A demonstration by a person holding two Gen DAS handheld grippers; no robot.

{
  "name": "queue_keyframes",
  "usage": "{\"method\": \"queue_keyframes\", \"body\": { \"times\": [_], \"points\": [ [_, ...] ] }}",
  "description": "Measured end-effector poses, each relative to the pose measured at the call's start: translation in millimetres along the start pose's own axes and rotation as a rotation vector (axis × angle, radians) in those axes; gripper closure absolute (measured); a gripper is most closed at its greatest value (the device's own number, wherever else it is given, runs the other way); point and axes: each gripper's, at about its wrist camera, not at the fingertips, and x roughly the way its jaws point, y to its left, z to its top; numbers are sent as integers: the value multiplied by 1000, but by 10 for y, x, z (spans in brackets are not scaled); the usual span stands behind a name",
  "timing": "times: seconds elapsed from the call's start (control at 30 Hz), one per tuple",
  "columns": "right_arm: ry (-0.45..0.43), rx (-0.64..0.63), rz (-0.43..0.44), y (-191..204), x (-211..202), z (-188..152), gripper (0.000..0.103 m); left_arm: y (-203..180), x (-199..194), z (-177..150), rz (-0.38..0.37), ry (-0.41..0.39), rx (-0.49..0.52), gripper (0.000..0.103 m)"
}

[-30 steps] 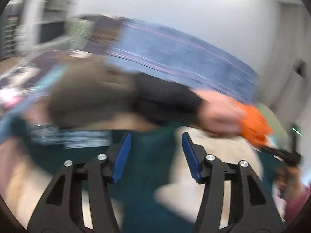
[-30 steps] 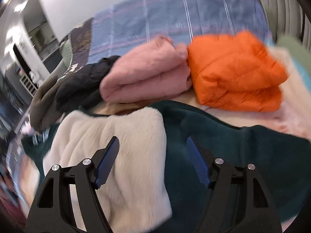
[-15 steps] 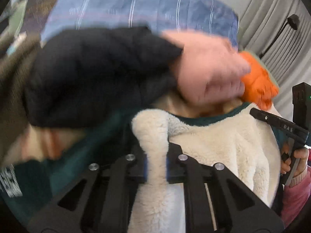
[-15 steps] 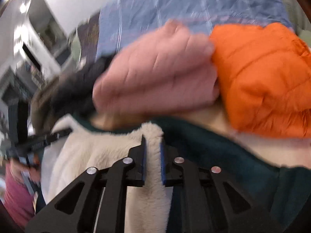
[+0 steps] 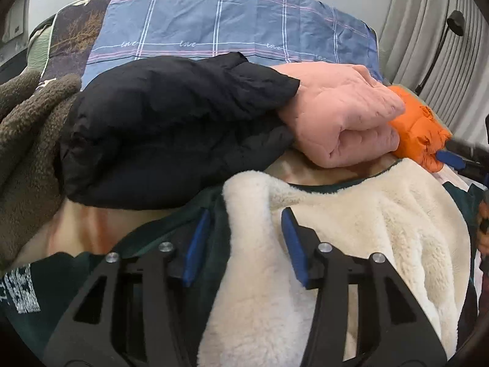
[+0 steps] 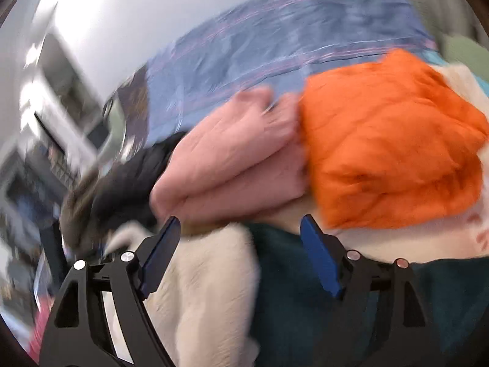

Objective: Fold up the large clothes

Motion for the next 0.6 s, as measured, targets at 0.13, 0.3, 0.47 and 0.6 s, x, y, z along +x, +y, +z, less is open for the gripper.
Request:
{"method": "queue_keyframes", "body": {
  "times": [0.13,0.3,0.47,0.6],
  "points": [
    [2,22,-103,106,353,-108,92,-18,60,12,3,-10,-17,87],
    [-88,-90,-279,80,833,-141,92,-71,406,119,172,-35,91,83],
    [-123,-155,-338,219,742,-163,79,-105,374,89,206,-60,110,72],
    [-165,-66,-334,15,176,-209,55,49,22,108,139,-93,26,59]
  ]
}}
